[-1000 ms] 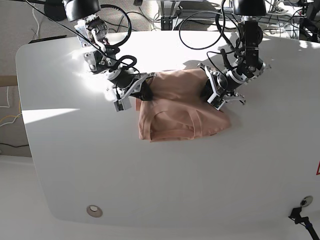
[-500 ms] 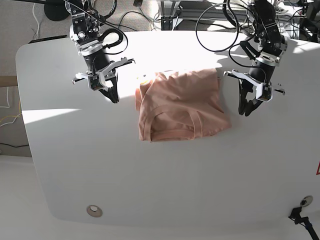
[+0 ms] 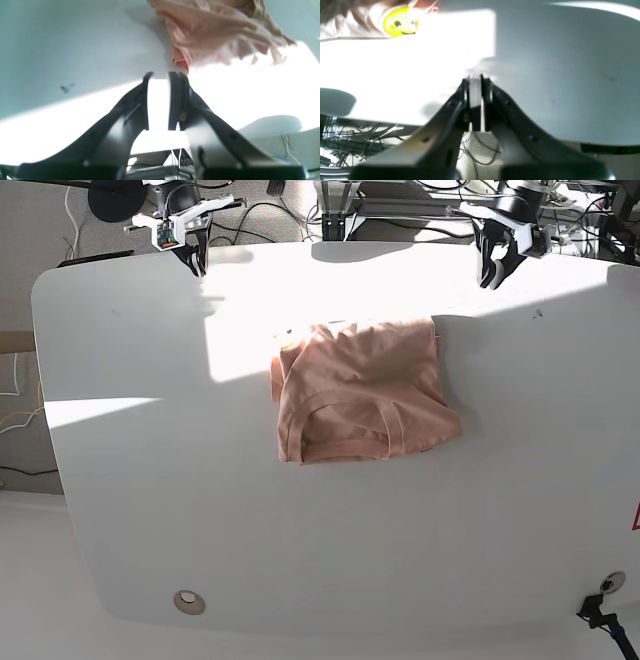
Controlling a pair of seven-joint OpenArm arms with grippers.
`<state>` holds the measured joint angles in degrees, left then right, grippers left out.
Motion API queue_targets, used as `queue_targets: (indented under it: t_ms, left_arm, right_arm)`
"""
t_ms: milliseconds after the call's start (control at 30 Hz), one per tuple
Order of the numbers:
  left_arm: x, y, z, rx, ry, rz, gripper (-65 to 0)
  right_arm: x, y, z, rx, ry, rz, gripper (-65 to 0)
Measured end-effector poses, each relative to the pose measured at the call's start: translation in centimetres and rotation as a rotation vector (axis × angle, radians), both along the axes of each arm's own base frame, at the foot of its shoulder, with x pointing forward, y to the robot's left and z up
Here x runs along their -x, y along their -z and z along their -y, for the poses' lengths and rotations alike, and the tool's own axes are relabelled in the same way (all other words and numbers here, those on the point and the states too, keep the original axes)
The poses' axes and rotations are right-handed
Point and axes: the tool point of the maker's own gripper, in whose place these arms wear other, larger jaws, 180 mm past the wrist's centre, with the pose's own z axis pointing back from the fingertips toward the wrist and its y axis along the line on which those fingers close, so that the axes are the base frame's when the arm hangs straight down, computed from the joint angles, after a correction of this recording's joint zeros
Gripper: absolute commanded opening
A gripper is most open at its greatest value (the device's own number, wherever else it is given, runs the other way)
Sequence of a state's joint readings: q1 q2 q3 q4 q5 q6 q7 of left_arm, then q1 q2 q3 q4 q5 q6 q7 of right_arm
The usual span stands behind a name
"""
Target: Fold the T-shirt properly
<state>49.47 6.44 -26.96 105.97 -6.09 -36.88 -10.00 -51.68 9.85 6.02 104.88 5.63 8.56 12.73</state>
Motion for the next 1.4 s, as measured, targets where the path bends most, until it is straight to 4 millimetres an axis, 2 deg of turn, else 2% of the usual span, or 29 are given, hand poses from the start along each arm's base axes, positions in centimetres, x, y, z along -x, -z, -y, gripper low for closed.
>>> queue_targets:
  t_ms: [67,167,233,333,400,500,633,700,767,833,933,967,1033,1067,1133,1300,1400]
  left_arm:
    - [2.5,0.7,0.0,-0.001,-0.001,-0.069,-57.4]
    - [6.0,1.4,-0.1,-0.003,-0.004,-0.162,-57.4]
    - [7.7,1.6,-0.1,-0.001,-0.003,-0.210,-57.4]
    - [9.3,2.0,0.0,0.012,-0.009,-0.248,-57.4]
    - [10.8,3.8,-0.3,0.037,-0.033,-0.302,-57.4]
    - [12.6,7.6,-0.3,0.059,-0.055,-0.396,-57.4]
    - [13.0,12.0,0.6,0.052,-0.017,-0.470,-57.4]
    - [14.0,14.3,0.8,0.070,-0.026,-0.533,-57.4]
    - [15.1,16.3,0.8,0.079,-0.013,-0.590,-57.4]
    - [15.1,18.0,1.1,0.094,-0.007,-0.628,-57.4]
    - [14.6,20.3,1.0,0.104,-0.007,-0.661,-57.4]
    - [14.6,21.0,1.4,0.120,-0.009,-0.674,-57.4]
    - [14.7,22.3,1.5,0.109,0.000,-0.714,-57.4]
    - [15.4,23.1,1.4,0.088,0.002,-0.753,-57.4]
    - [16.0,24.4,1.6,0.067,0.010,-0.799,-57.4]
    - [16.4,27.5,2.2,0.059,0.023,-0.917,-57.4]
    - [15.7,29.0,0.6,0.039,-0.028,-0.968,-57.4]
  right_arm:
    - [2.0,0.7,-0.1,-0.001,-0.006,-0.046,-65.0]
    - [6.2,1.7,0.0,-0.001,-0.002,-0.152,-65.0]
    - [8.7,2.3,0.1,0.001,0.000,-0.221,-65.0]
    - [11.0,3.2,0.3,-0.003,0.007,-0.274,-65.0]
    - [13.1,5.4,0.4,-0.005,0.030,-0.349,-65.0]
    - [15.7,9.5,-0.3,-0.030,0.065,-0.461,-65.0]
    - [16.2,13.7,-1.0,-0.056,0.110,-0.516,-65.0]
    - [16.7,15.3,-0.9,-0.047,0.114,-0.557,-65.0]
    - [17.5,16.9,-1.9,-0.064,0.077,-0.603,-65.0]
    - [17.5,18.1,-2.8,-0.074,0.061,-0.631,-65.0]
    - [16.8,19.8,-3.2,-0.086,0.070,-0.649,-65.0]
    - [16.9,20.4,-3.0,-0.081,0.072,-0.667,-65.0]
    - [16.0,21.4,-2.4,-0.073,0.086,-0.668,-65.0]
    - [16.4,22.0,-2.2,-0.065,0.089,-0.700,-65.0]
    - [15.8,23.0,-1.9,-0.061,0.098,-0.711,-65.0]
    - [15.0,24.5,-2.0,-0.062,0.105,-0.751,-65.0]
    - [14.2,25.2,-1.6,-0.057,0.112,-0.762,-65.0]
